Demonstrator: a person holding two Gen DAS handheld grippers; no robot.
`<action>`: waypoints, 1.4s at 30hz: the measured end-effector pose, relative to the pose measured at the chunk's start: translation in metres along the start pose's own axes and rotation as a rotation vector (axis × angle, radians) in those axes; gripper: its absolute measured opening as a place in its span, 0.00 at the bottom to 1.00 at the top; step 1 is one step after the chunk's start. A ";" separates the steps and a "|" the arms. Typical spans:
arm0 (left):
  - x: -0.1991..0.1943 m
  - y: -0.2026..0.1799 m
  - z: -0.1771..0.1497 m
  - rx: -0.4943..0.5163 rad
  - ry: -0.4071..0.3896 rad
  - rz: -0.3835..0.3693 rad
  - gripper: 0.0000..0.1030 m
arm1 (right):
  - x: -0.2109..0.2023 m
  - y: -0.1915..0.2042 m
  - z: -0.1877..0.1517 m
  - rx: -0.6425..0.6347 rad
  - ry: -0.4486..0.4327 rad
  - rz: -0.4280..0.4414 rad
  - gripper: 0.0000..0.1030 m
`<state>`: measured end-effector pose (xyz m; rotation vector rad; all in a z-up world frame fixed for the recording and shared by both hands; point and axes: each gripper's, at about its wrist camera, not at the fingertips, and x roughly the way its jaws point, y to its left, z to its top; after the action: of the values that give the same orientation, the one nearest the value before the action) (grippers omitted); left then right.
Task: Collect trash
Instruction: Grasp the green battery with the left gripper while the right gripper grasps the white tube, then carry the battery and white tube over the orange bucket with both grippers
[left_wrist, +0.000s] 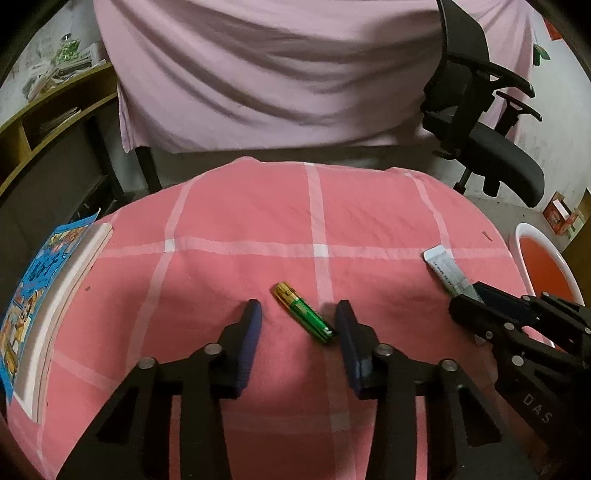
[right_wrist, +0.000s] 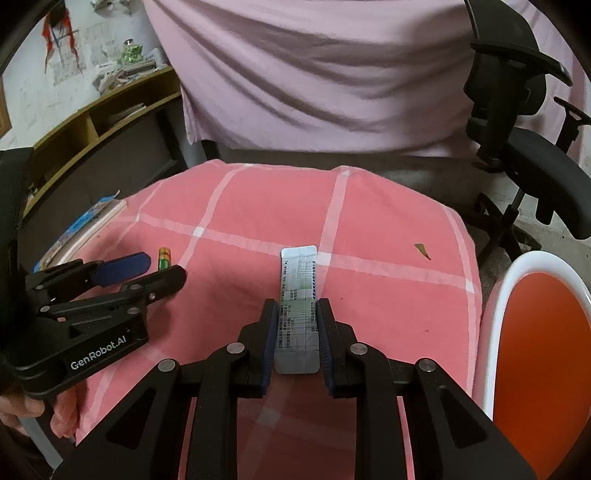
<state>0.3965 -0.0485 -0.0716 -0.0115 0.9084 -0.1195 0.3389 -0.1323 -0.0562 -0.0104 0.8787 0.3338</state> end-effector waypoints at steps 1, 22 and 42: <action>0.000 0.000 -0.001 0.000 -0.001 -0.002 0.27 | 0.000 -0.001 0.000 -0.001 0.002 0.000 0.19; -0.090 0.012 -0.029 -0.027 -0.432 -0.182 0.07 | -0.043 0.020 -0.011 -0.116 -0.246 -0.043 0.18; -0.119 0.004 -0.047 0.014 -0.604 -0.176 0.07 | -0.094 0.018 -0.027 -0.094 -0.559 -0.088 0.19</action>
<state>0.2879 -0.0297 -0.0070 -0.1093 0.3015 -0.2692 0.2584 -0.1460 0.0000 -0.0403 0.3073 0.2751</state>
